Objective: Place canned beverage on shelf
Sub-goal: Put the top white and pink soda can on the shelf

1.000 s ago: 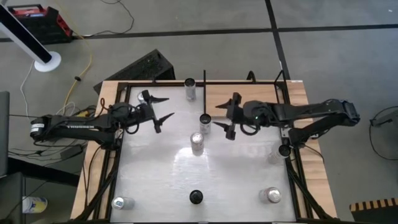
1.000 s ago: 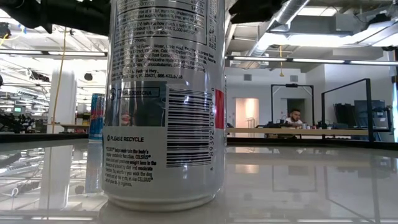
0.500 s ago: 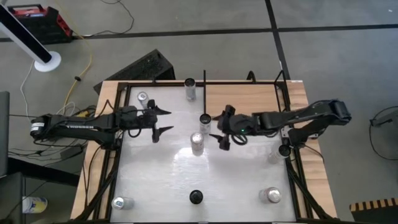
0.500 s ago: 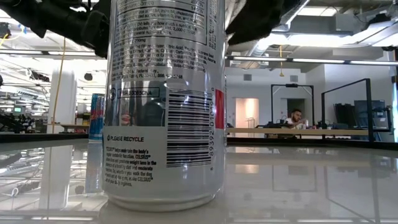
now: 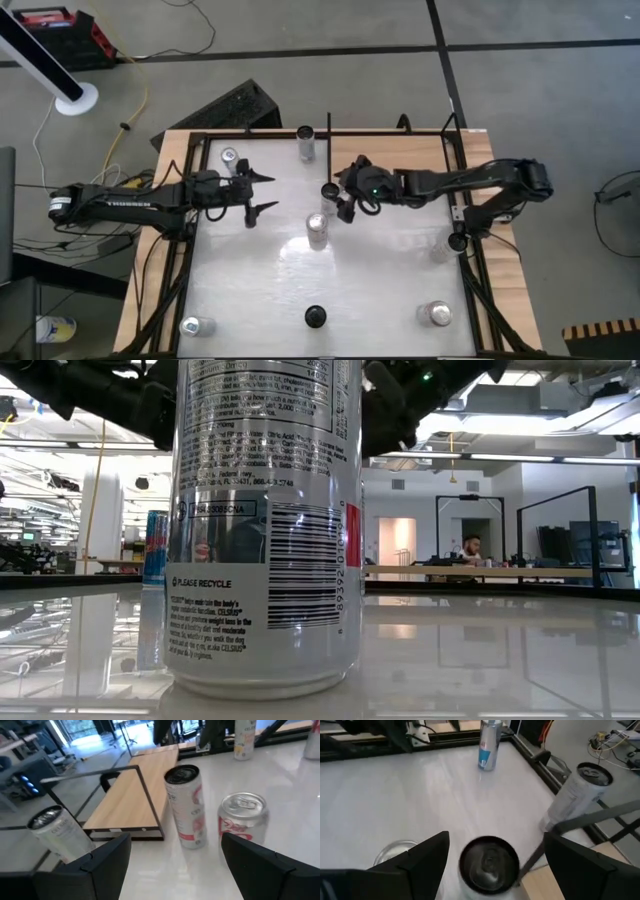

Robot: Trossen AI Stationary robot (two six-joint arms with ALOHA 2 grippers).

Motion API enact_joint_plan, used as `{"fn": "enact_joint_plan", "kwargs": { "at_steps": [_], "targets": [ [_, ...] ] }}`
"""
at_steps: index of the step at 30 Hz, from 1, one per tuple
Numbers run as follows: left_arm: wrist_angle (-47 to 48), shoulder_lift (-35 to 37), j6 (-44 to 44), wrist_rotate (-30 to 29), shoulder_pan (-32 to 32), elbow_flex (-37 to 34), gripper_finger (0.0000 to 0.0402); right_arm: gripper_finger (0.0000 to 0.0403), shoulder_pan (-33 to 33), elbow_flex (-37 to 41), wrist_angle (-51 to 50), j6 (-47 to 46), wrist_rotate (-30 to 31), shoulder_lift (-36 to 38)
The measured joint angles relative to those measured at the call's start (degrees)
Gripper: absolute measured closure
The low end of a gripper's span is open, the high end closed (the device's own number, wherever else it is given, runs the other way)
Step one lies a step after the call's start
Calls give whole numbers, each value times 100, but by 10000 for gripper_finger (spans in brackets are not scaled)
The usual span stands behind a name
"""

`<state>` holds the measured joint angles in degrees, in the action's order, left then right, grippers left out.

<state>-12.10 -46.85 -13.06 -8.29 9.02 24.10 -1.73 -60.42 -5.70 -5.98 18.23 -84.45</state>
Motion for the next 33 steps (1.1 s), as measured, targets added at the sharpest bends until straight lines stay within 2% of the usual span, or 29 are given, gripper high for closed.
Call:
{"fn": "enact_joint_plan", "kwargs": {
  "at_steps": [10, 15, 26, 33],
  "targets": [
    [-184, 0, 4, -140, 2, 0, 106, 58, 163, 4, 639, 188, 572, -594],
    [-164, 0, 27, -139, 2, 0, 106, 58, 268, 6, 543, 199, 1166, -699],
    [-155, 0, 173, -143, 2, 0, 106, 58, 307, 41, 225, -312, 1172, -680],
    [-179, 0, 172, -152, 2, 0, 106, 58, 301, 441, 851, -414, 1113, -675]
  ]
}}
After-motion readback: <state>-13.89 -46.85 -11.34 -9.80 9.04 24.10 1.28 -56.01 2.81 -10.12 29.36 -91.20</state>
